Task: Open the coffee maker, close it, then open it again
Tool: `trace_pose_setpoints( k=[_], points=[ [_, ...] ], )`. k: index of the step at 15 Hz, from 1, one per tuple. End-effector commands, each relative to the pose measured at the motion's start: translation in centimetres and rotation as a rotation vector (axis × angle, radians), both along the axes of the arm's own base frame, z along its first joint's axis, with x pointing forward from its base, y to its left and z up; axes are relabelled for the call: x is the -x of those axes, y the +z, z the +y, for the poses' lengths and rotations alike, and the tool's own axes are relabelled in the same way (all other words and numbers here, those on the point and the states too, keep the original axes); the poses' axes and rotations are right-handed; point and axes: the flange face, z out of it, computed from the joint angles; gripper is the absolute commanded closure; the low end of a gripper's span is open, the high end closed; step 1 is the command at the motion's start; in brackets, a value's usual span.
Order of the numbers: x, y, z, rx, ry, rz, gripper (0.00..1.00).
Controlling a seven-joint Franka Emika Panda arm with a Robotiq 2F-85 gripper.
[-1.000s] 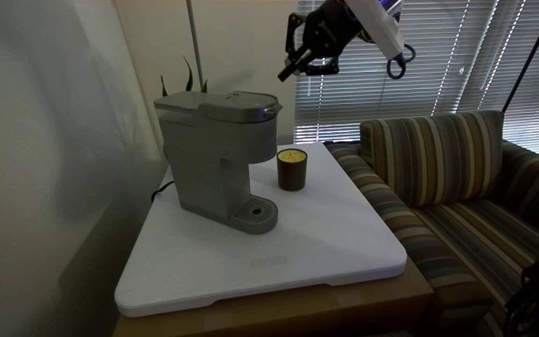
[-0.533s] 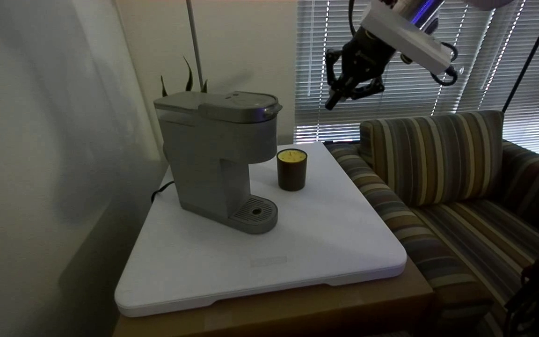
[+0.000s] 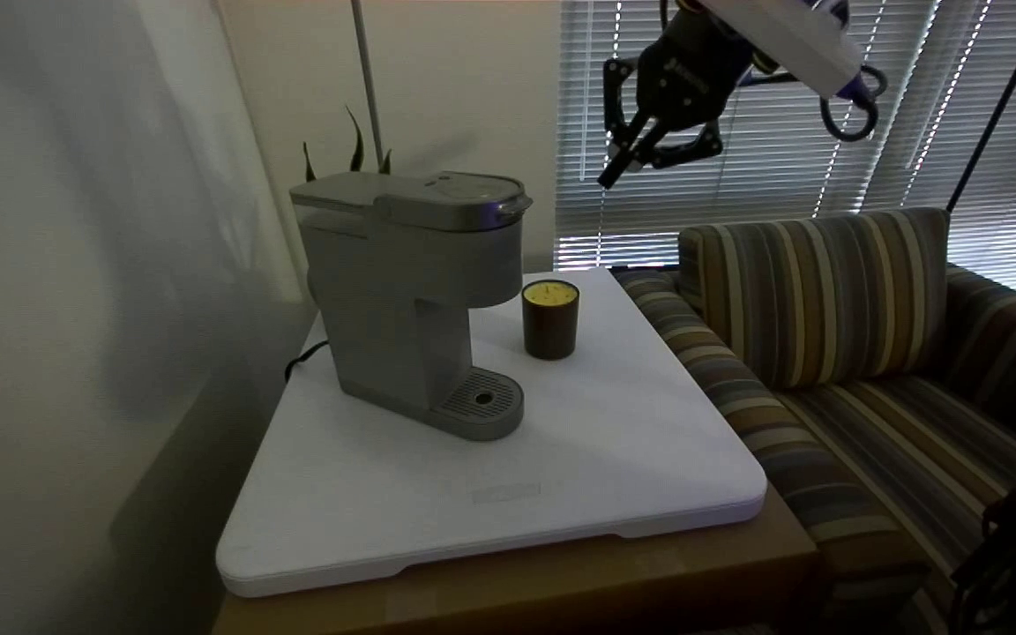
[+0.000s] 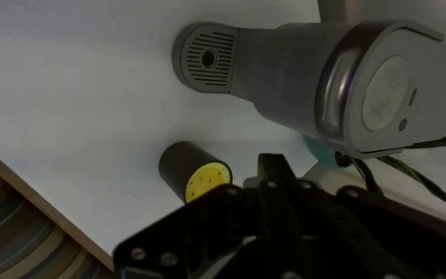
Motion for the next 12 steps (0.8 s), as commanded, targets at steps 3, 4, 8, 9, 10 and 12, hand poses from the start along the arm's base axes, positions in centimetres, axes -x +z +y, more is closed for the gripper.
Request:
trace_pose_setpoints(
  k=[3,4,8,9,10,12],
  points=[
    [0.1,-1.2,3.3,-0.087,0.003,0.034,1.00],
    [0.1,-1.5,3.9,-0.094,0.006,0.036,1.00],
    [-0.6,-3.0,5.4,-0.086,0.024,0.021,1.00],
    [-0.8,-3.3,5.6,-0.085,0.026,0.017,1.00],
    [-1.1,-3.7,5.7,-0.080,0.025,0.013,1.00],
    [-1.7,-4.2,5.7,-0.073,0.025,0.001,1.00]
  ],
)
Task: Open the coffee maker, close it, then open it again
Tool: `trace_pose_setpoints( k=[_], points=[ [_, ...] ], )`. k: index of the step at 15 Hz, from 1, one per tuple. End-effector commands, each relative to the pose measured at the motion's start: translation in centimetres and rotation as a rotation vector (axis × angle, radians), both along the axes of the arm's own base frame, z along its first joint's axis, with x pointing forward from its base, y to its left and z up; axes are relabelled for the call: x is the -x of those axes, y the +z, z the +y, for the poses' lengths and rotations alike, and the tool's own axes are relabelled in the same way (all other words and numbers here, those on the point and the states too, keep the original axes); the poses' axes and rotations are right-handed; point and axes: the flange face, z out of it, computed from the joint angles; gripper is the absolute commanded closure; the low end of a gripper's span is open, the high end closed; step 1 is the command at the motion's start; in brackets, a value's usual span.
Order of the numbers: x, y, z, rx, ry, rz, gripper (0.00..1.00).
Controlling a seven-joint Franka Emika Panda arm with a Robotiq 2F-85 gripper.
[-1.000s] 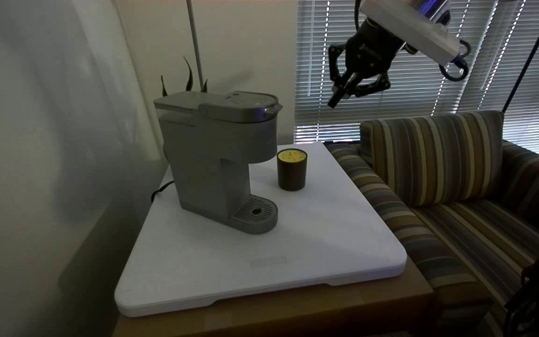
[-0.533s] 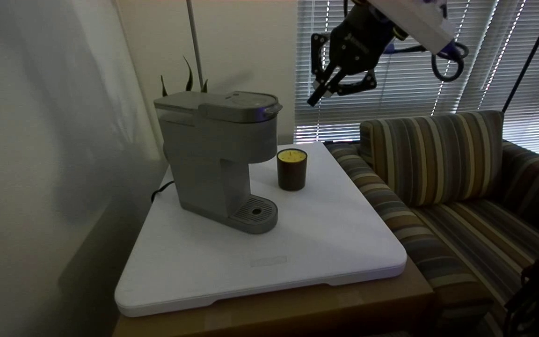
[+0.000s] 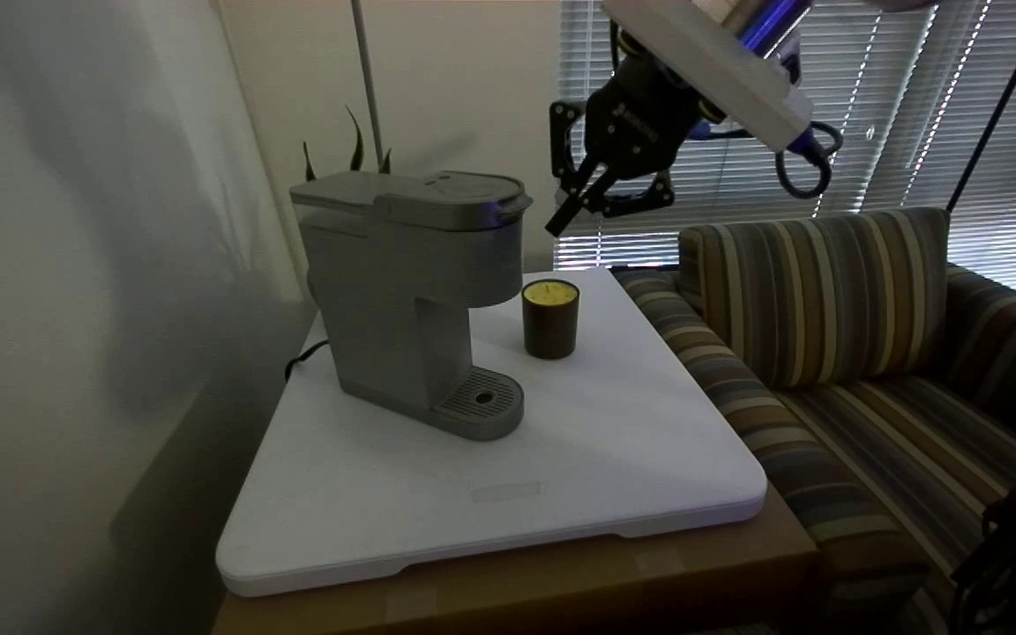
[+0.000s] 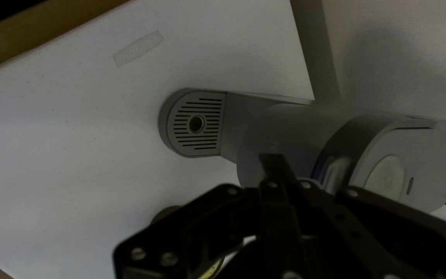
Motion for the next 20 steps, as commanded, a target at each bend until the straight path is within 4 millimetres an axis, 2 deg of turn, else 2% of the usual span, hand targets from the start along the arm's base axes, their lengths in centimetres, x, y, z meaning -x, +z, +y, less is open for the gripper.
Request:
trace_pose_setpoints(
  k=[1,10,20],
  points=[
    [-1.6,-1.2,-0.1,0.019,-0.007,-0.033,1.00],
    [-4.1,-2.1,-0.1,0.056,0.013,-0.078,1.00],
    [-4.4,-1.1,-0.4,0.085,0.023,-0.108,1.00]
  ],
)
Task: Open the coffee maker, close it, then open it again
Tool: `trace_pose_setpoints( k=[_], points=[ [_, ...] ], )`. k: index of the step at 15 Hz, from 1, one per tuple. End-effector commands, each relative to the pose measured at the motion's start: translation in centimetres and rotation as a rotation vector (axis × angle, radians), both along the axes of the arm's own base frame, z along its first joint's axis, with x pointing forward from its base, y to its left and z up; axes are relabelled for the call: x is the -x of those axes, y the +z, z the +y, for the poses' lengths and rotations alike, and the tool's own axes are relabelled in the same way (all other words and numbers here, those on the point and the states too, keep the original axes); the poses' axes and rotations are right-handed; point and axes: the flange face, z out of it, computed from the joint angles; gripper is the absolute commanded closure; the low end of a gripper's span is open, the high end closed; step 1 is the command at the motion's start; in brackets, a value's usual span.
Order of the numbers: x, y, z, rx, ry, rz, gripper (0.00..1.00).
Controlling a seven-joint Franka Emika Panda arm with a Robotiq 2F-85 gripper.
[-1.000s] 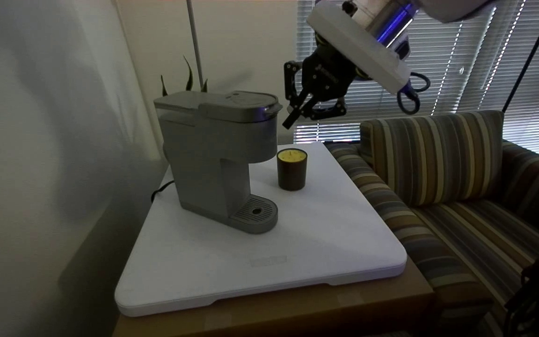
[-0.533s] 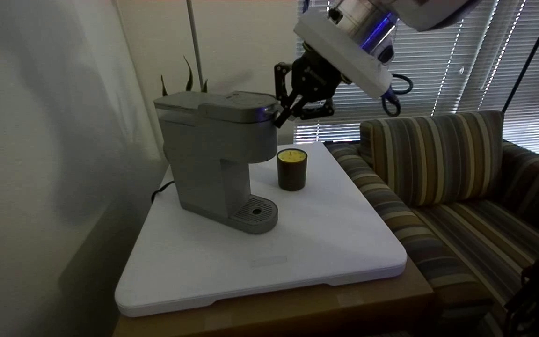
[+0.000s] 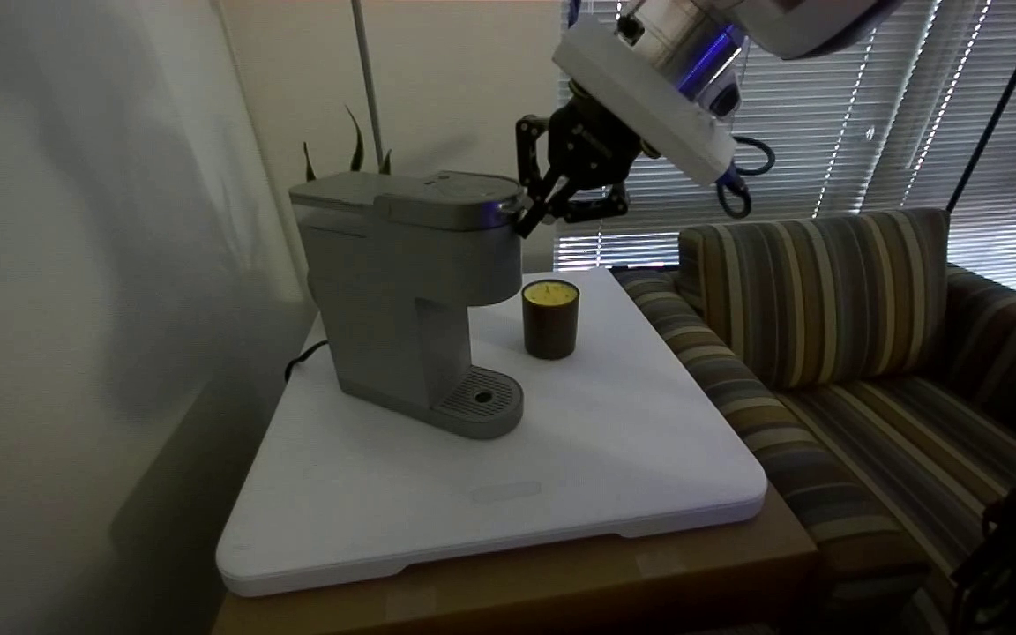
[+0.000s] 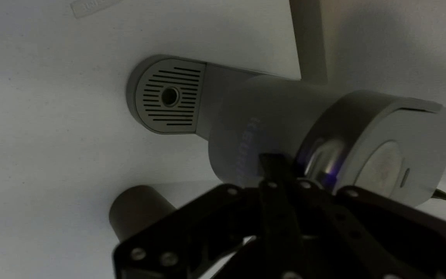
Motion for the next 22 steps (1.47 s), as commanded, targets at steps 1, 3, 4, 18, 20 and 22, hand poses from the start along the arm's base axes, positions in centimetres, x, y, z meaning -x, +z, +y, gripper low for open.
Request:
trace_pose_setpoints(
  k=[1,3,4,18,20,22],
  points=[
    [-0.6,0.7,-0.6,0.024,-0.003,-0.037,1.00],
    [-0.5,1.3,-0.6,0.037,-0.004,-0.051,1.00],
    [-0.4,1.5,-0.7,0.045,-0.007,-0.060,1.00],
    [-1.3,5.8,-0.6,0.112,0.024,-0.171,1.00],
    [-1.4,6.1,-0.4,0.112,0.028,-0.175,1.00],
    [-1.7,6.4,-0.3,0.123,0.043,-0.184,1.00]
  ],
)
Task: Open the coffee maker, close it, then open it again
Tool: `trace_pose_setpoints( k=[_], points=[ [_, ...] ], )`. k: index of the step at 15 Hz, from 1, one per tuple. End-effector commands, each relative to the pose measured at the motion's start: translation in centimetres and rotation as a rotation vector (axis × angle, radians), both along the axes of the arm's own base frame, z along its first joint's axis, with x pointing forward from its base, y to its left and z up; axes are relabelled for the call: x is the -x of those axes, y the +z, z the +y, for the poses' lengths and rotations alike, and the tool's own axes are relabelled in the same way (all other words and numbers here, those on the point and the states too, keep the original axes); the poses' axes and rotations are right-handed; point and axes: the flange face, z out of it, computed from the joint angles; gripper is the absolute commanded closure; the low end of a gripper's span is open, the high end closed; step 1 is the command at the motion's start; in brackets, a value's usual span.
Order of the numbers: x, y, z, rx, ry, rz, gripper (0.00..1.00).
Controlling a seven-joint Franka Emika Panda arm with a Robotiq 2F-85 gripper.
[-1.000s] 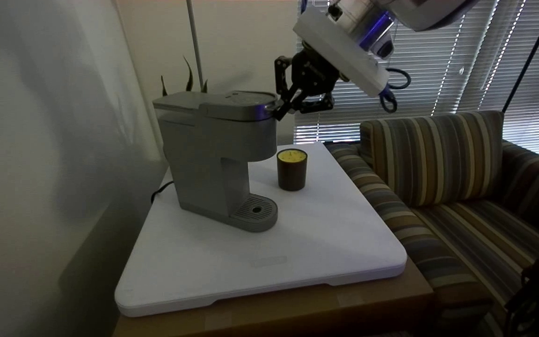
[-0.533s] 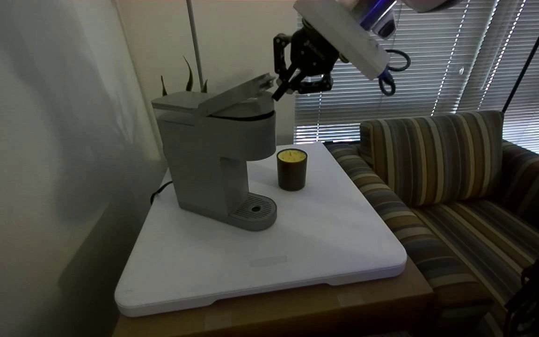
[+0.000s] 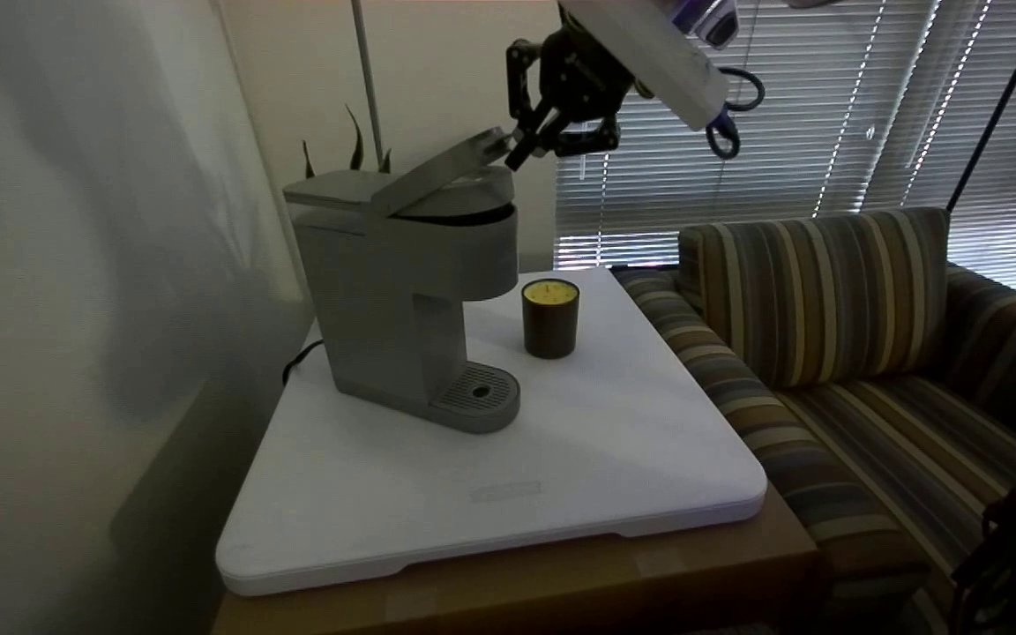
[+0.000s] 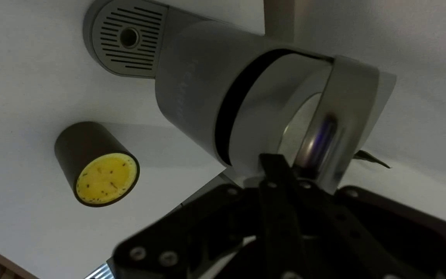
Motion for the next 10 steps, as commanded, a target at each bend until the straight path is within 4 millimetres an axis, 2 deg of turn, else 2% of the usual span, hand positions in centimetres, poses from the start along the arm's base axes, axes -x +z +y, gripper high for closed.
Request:
trace_pose_setpoints(
  k=[1,10],
  points=[
    [-0.7,1.6,0.1,0.011,0.013,-0.036,1.00],
    [-2.3,4.8,0.2,0.068,0.071,-0.107,1.00]
  ],
)
